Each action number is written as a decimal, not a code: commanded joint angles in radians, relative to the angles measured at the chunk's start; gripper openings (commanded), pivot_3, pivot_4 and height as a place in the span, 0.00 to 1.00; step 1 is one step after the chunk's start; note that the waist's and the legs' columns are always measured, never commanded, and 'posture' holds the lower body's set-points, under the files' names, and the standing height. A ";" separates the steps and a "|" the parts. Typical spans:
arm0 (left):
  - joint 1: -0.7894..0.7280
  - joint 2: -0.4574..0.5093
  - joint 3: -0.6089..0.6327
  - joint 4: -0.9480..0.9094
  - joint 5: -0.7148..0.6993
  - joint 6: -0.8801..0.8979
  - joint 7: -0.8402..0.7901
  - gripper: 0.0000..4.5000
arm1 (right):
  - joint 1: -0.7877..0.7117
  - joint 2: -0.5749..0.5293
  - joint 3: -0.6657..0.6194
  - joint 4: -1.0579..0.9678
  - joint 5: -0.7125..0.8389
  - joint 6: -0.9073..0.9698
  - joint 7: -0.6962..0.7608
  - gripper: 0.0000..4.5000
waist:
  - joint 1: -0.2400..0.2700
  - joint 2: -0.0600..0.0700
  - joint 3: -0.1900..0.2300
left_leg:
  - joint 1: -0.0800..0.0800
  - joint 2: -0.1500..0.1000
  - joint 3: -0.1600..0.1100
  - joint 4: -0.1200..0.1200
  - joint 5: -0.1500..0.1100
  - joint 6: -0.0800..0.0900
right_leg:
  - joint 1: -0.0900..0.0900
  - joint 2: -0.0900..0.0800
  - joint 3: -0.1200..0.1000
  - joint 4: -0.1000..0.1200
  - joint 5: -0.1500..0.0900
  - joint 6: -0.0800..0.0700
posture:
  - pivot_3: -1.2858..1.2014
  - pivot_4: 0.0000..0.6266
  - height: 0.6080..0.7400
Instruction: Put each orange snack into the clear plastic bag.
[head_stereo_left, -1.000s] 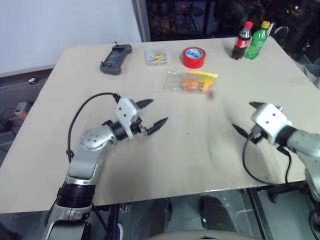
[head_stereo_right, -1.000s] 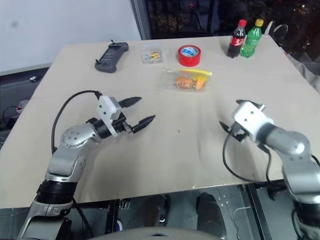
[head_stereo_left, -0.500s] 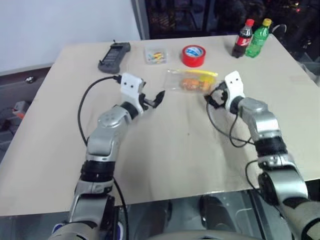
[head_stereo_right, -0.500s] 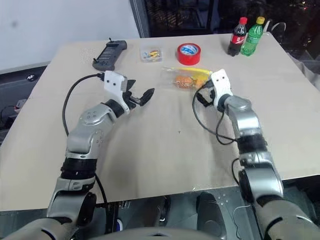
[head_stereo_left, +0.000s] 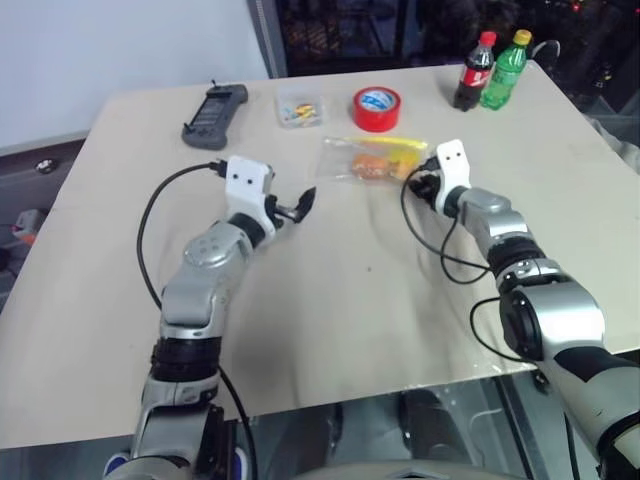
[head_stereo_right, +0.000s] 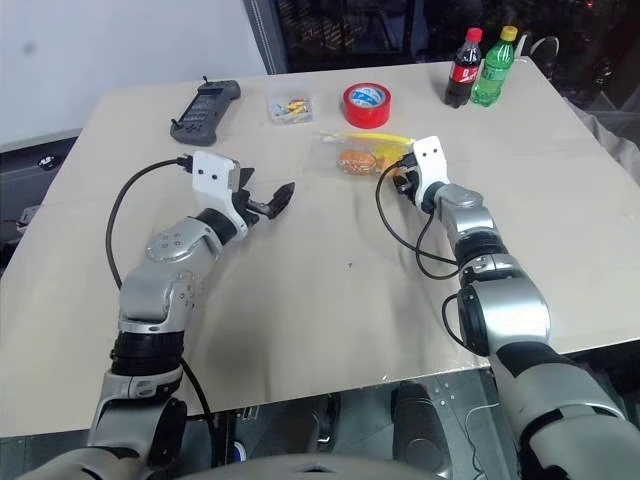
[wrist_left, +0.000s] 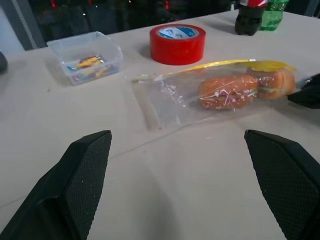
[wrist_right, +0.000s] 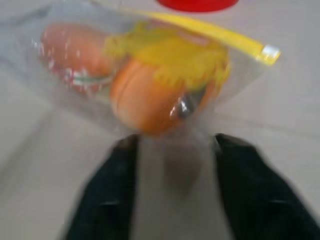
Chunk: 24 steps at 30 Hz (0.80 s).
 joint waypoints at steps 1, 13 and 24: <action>0.006 0.013 0.036 -0.060 -0.004 -0.004 0.012 1.00 | -0.047 0.002 -0.017 0.002 0.007 -0.066 0.039 0.02 | 0.000 0.000 0.000 | 0.000 0.000 0.000 0.000 0.000 0.000 | 0.000 0.000 0.000 0.000 0.000 0.000 | 0.52 0.24 1.00; 0.010 0.010 0.047 -0.046 0.004 -0.028 0.012 1.00 | 0.077 0.005 -0.014 -0.183 0.062 -0.068 0.214 0.01 | 0.001 0.000 0.000 | 0.000 0.000 0.000 0.000 0.000 0.000 | 0.000 0.000 0.000 0.000 0.000 0.000 | 0.52 0.24 1.00; -0.007 0.066 0.095 0.008 -0.066 -0.005 -0.083 1.00 | 0.792 -0.240 0.059 -1.433 0.365 0.493 0.470 0.01 | 0.005 0.000 0.000 | -0.002 0.000 -0.002 0.002 0.000 0.000 | 0.000 -0.001 -0.001 0.001 0.000 0.000 | 0.52 0.24 1.00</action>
